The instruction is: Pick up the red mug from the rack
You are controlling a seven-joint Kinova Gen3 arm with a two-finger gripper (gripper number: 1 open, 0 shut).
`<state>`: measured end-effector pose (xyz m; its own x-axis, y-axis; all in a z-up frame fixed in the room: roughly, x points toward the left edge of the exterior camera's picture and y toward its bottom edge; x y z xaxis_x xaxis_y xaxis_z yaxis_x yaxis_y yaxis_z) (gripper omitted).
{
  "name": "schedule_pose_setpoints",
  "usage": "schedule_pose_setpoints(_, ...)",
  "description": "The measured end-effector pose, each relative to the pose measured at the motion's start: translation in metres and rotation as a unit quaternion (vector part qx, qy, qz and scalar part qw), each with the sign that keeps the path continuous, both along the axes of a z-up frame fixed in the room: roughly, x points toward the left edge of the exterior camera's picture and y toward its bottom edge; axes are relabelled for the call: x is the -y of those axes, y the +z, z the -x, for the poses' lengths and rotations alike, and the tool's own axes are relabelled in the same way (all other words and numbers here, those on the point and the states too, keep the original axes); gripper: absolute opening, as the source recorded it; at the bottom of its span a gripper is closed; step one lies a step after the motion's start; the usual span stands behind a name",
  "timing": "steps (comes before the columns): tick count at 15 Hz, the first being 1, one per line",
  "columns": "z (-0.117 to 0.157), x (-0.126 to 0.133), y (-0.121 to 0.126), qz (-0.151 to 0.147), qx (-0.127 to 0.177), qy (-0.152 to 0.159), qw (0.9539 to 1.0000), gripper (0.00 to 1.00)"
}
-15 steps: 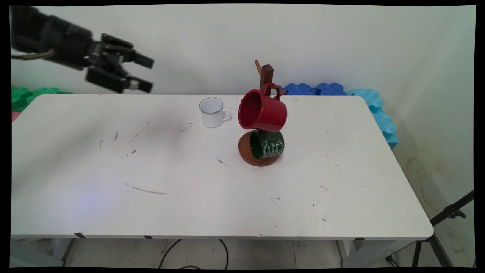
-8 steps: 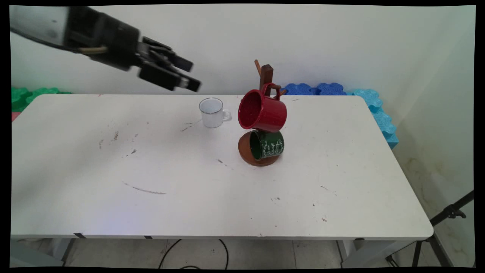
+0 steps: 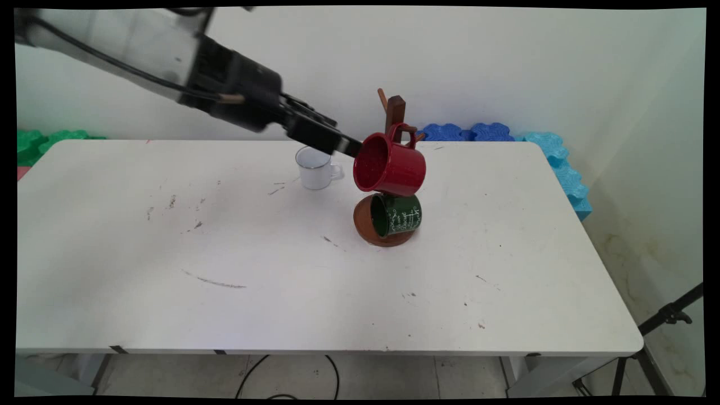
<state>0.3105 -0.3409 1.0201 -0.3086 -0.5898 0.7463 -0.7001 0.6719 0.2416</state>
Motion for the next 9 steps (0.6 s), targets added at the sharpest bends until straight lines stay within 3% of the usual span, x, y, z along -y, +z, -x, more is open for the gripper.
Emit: schedule_pose_setpoints(9, 0.047, 0.021, -0.044, -0.037, -0.010, 0.043, 0.9983, 1.00)
